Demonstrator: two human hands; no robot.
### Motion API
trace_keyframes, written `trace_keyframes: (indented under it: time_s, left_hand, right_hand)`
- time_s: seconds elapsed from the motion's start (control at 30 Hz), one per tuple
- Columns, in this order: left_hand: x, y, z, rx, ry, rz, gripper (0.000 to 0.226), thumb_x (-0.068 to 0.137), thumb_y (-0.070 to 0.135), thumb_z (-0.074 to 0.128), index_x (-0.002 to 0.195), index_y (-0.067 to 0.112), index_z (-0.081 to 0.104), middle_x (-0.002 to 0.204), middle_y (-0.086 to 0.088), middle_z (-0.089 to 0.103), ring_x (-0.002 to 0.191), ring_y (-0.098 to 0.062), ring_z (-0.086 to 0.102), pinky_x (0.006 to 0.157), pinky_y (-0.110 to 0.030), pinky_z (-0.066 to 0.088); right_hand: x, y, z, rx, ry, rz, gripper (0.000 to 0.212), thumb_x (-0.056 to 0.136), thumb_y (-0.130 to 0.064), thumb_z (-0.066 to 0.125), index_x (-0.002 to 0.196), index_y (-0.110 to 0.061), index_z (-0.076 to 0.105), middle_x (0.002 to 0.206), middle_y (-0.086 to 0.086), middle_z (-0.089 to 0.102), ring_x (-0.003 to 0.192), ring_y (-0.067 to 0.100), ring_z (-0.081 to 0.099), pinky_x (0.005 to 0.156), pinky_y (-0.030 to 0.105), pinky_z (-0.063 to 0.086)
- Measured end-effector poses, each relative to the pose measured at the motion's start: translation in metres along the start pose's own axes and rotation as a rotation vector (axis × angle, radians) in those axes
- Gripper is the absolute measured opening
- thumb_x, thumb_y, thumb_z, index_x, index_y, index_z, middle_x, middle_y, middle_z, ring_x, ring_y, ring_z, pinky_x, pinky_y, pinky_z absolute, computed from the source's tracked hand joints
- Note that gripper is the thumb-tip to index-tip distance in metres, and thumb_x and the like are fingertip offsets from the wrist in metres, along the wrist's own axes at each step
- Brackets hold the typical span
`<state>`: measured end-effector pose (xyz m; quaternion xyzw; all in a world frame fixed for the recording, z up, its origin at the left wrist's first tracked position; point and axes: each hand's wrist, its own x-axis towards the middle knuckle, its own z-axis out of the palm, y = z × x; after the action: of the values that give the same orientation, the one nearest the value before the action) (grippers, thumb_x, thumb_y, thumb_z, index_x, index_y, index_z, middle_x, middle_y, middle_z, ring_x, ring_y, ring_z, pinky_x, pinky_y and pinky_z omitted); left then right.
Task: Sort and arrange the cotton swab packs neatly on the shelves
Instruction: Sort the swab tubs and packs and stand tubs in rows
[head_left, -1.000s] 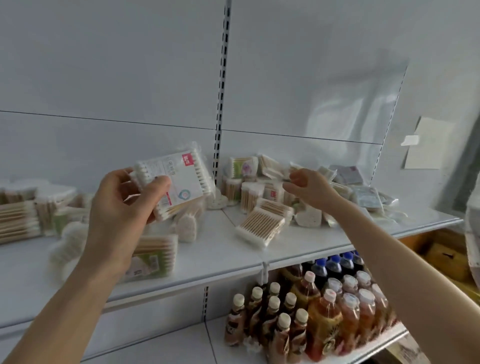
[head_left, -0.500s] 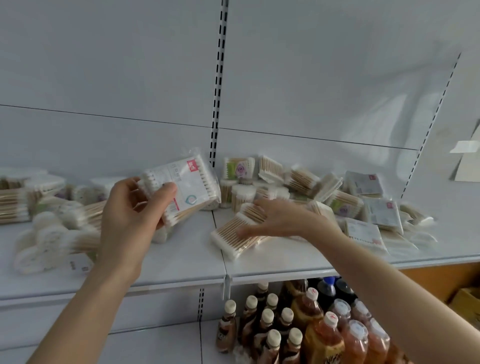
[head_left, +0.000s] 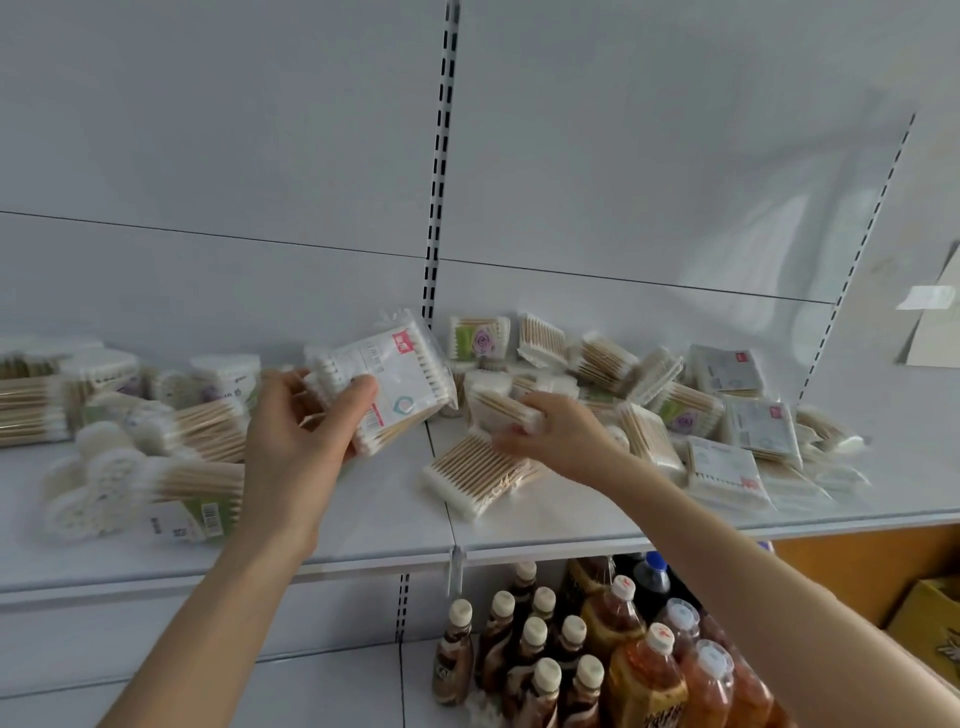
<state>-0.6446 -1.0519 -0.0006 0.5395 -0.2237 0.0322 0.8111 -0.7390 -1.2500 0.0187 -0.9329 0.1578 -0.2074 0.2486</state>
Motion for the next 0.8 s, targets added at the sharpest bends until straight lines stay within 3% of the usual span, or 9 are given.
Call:
trace_keyframes:
  time_s: [0.1, 0.17, 0.3, 0.37, 0.47, 0.53, 0.67, 0.73, 0.8]
  left_hand:
    - [0.001, -0.003, 0.000, -0.013, 0.008, -0.004, 0.030, 0.083, 0.022, 0.066, 0.106, 0.008, 0.052, 0.100, -0.008, 0.066, 0.085, -0.014, 0.066, 0.052, -0.012, 0.049]
    - [0.002, -0.003, 0.001, -0.041, 0.011, -0.034, 0.038, 0.083, 0.020, 0.067, 0.112, 0.001, 0.050, 0.099, -0.008, 0.066, 0.080, -0.012, 0.066, 0.050, -0.012, 0.048]
    - [0.001, -0.002, 0.008, -0.134, -0.013, -0.117, 0.041, 0.081, 0.022, 0.067, 0.113, 0.001, 0.051, 0.095, -0.008, 0.067, 0.077, -0.013, 0.066, 0.052, -0.019, 0.052]
    - [0.000, -0.001, 0.013, -0.201, -0.055, -0.148, 0.045, 0.076, 0.031, 0.068, 0.109, 0.004, 0.053, 0.089, -0.007, 0.067, 0.078, -0.018, 0.064, 0.053, -0.023, 0.054]
    - [-0.006, -0.001, 0.019, -0.199, -0.119, -0.141, 0.077, 0.056, 0.045, 0.079, 0.115, 0.004, 0.053, 0.096, -0.007, 0.069, 0.084, -0.019, 0.067, 0.061, -0.031, 0.057]
    - [-0.008, -0.001, 0.020, -0.176, -0.114, -0.109, 0.073, 0.049, 0.040, 0.079, 0.112, 0.010, 0.058, 0.090, -0.001, 0.071, 0.078, -0.013, 0.069, 0.057, -0.028, 0.054]
    - [-0.007, -0.001, 0.015, -0.077, -0.066, -0.002, 0.040, 0.065, 0.018, 0.078, 0.101, 0.008, 0.065, 0.083, -0.001, 0.072, 0.074, -0.011, 0.069, 0.057, -0.024, 0.053]
    - [-0.005, -0.002, 0.009, -0.020, -0.035, 0.047, 0.044, 0.070, 0.012, 0.079, 0.108, 0.000, 0.061, 0.092, -0.007, 0.071, 0.078, -0.013, 0.069, 0.059, -0.020, 0.052]
    - [-0.007, -0.002, 0.006, 0.001, -0.013, 0.075, 0.054, 0.068, 0.015, 0.082, 0.113, -0.002, 0.057, 0.099, -0.010, 0.070, 0.084, -0.014, 0.069, 0.063, -0.020, 0.052]
  right_hand:
    - [0.000, -0.003, -0.008, 0.210, 0.197, 0.020, 0.029, 0.083, -0.023, 0.066, 0.107, -0.010, 0.056, 0.084, 0.001, 0.063, 0.059, 0.007, 0.059, 0.050, 0.016, 0.050]
    - [-0.002, -0.012, -0.020, 0.514, 0.311, -0.002, 0.035, 0.079, -0.021, 0.069, 0.106, -0.012, 0.050, 0.083, 0.000, 0.064, 0.058, 0.006, 0.064, 0.048, 0.016, 0.051]
    - [-0.006, -0.033, -0.028, 0.857, 0.040, -0.060, 0.038, 0.067, -0.028, 0.067, 0.095, -0.008, 0.053, 0.077, 0.004, 0.069, 0.069, 0.016, 0.069, 0.063, 0.030, 0.058]
    - [-0.006, -0.041, -0.018, 0.765, -0.069, -0.053, 0.033, 0.072, -0.026, 0.066, 0.097, -0.007, 0.053, 0.082, 0.007, 0.068, 0.074, 0.018, 0.068, 0.070, 0.032, 0.059]
    - [-0.005, -0.050, -0.003, 0.633, -0.105, -0.089, 0.026, 0.078, -0.023, 0.067, 0.097, -0.009, 0.055, 0.082, 0.000, 0.068, 0.074, 0.011, 0.067, 0.076, 0.027, 0.057]
    - [-0.004, -0.054, 0.002, 0.602, -0.086, -0.108, 0.023, 0.077, -0.026, 0.069, 0.092, -0.016, 0.055, 0.080, -0.005, 0.066, 0.072, 0.006, 0.065, 0.073, 0.021, 0.056]
    - [0.001, -0.044, 0.002, 0.443, -0.054, -0.063, 0.059, 0.067, -0.060, 0.057, 0.107, -0.016, 0.057, 0.097, -0.003, 0.065, 0.089, 0.011, 0.064, 0.078, 0.027, 0.053]
    - [-0.003, -0.034, 0.001, 0.182, -0.108, -0.055, 0.071, 0.067, -0.069, 0.044, 0.108, -0.013, 0.059, 0.097, -0.006, 0.062, 0.089, 0.012, 0.061, 0.074, 0.022, 0.049]
    - [-0.009, -0.024, 0.004, -0.090, -0.199, -0.002, 0.076, 0.068, -0.070, 0.049, 0.118, -0.014, 0.054, 0.104, -0.004, 0.059, 0.094, 0.014, 0.058, 0.079, 0.025, 0.049]
